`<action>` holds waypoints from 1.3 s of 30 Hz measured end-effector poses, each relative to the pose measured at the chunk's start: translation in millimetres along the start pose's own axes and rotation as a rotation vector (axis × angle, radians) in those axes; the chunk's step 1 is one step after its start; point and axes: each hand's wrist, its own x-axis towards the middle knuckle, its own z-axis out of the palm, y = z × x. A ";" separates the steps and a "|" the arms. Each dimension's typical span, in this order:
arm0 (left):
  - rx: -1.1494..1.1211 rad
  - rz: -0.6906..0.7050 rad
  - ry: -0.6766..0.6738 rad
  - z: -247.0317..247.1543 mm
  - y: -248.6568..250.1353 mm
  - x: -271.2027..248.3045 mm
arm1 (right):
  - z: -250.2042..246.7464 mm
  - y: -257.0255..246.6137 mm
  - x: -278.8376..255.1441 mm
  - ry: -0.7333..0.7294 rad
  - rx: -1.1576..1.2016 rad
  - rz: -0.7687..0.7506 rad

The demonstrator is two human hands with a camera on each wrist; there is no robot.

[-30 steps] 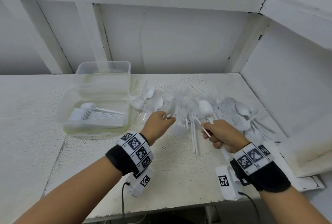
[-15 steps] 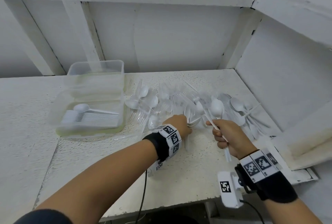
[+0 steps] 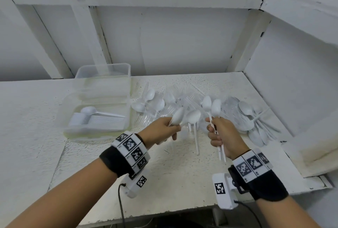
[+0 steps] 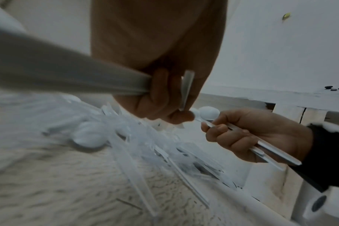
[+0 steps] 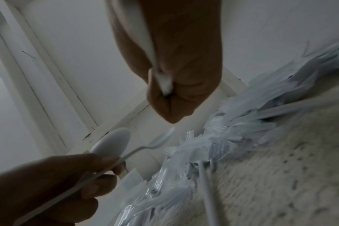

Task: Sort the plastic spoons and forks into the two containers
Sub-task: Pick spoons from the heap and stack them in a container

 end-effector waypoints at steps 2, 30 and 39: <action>-0.053 0.015 0.018 -7.3 -2.6 -10.9 | 12.2 -1.8 0.3 -0.005 -0.066 -0.070; -0.260 -0.018 0.228 -8.4 -21.9 -42.6 | 101.0 9.3 -16.0 -0.079 -0.414 -0.543; -0.765 -0.051 0.368 -14.0 -19.6 -38.5 | 88.7 22.3 -19.3 -0.081 -0.468 -0.560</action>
